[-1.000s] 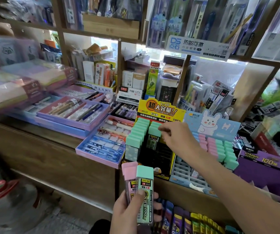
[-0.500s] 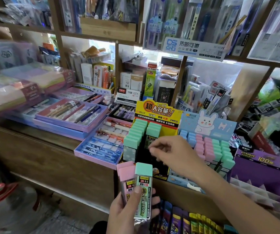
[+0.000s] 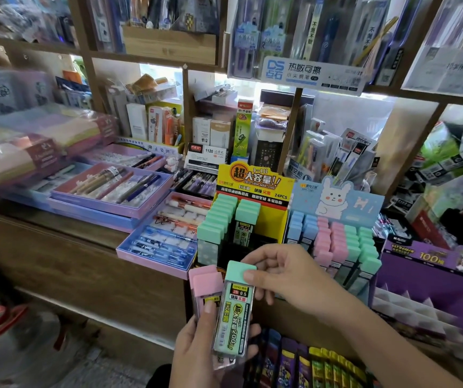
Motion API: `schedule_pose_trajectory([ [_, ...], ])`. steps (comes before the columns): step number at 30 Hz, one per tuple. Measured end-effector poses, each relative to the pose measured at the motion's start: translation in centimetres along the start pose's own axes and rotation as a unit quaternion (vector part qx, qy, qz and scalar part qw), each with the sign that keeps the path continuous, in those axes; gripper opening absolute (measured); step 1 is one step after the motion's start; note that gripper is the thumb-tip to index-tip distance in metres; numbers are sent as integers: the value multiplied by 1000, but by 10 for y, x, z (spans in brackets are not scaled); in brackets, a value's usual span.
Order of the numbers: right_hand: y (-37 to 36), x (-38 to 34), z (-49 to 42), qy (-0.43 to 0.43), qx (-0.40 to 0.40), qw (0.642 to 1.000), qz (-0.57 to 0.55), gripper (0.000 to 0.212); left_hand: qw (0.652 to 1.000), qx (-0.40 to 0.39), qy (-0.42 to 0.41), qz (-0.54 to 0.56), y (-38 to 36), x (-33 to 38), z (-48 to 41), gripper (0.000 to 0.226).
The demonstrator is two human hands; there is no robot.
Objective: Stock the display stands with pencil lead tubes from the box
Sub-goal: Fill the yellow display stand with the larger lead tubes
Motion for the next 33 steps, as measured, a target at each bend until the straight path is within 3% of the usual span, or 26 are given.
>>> schedule_pose_trajectory([
  [9, 46, -29, -13, 46, 127, 991, -8, 11, 998, -19, 50, 33, 0, -4, -4, 36],
  [15, 59, -46, -31, 113, 219, 960, 131, 10, 998, -9, 52, 29, 4, -6, -9, 37],
  [21, 44, -52, -48, 157, 220, 938, 219, 11, 998, -7, 47, 38, 6, -6, -11, 33],
  [33, 36, -35, -58, 143, 179, 947, 225, 12, 998, -21, 41, 50, 5, -5, -11, 32],
])
Point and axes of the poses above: each hand's wrist, its own z-axis away from the middle knuckle, its own y-axis out of the back of the hand, x = y × z, the point moved 8 cm from there along -z, towards the middle knuckle, and after that the axes turned 6 degrees about x, right-handed, at the moved point
